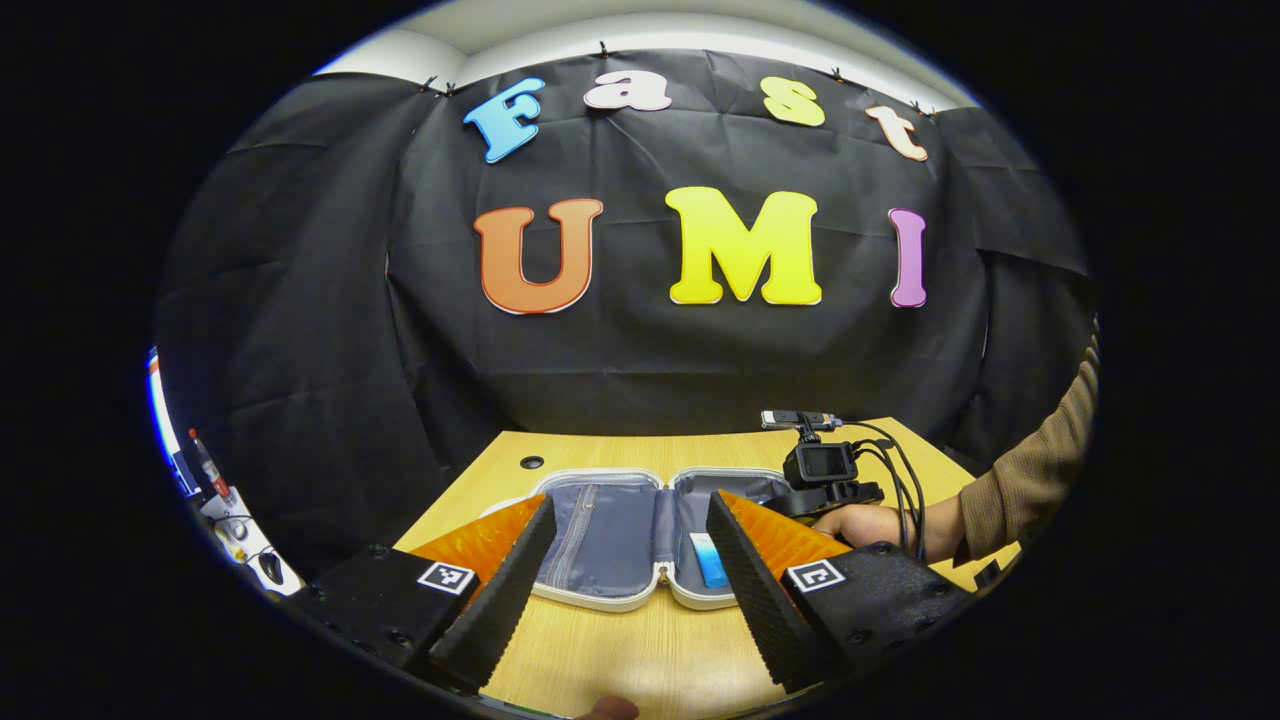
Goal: First open the suitcase, pack the skin care products into it, and then close the suitcase.
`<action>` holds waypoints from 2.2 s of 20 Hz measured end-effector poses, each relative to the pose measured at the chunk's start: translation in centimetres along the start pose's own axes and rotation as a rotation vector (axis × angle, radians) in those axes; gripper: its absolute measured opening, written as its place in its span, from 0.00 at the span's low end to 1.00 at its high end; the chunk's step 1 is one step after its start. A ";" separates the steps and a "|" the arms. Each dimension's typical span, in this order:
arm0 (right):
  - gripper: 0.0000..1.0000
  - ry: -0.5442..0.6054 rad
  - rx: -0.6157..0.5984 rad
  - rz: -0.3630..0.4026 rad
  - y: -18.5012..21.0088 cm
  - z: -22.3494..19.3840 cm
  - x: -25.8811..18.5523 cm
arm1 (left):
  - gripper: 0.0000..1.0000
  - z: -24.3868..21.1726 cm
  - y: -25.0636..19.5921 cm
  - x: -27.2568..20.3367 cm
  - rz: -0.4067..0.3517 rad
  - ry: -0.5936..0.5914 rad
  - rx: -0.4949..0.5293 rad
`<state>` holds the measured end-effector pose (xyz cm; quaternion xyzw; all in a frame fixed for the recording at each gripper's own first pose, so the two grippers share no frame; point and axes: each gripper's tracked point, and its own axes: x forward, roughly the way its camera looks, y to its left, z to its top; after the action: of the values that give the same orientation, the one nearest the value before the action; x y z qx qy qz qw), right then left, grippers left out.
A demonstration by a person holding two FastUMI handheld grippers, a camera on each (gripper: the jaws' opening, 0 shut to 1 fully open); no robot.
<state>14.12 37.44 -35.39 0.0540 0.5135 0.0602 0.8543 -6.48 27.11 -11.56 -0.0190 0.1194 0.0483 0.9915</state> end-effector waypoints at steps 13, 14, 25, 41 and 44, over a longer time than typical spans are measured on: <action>0.77 -0.020 -0.057 0.089 2.3 0.3 -2.9 | 0.97 -3.9 8.0 3.5 0.074 0.071 -0.141; 0.82 -0.064 -0.084 0.092 2.2 0.8 -4.5 | 0.97 -4.7 9.2 4.6 0.088 0.085 -0.164; 0.78 -0.495 -0.309 0.106 -5.8 1.5 -23.7 | 0.99 -14.5 22.8 18.1 0.123 0.202 -0.527; 0.82 -0.621 -0.126 -0.030 -17.5 -2.4 -30.4 | 0.18 -18.8 22.2 24.1 0.038 0.302 -1.164; 0.82 -0.674 -0.128 -0.051 -18.7 -2.0 -32.3 | 0.13 -17.8 21.8 23.5 0.049 0.316 -1.153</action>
<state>-1.79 13.91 -11.02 0.0040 0.1987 0.0496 0.9788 9.91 50.07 -34.99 -0.5582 0.2203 0.1246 0.7902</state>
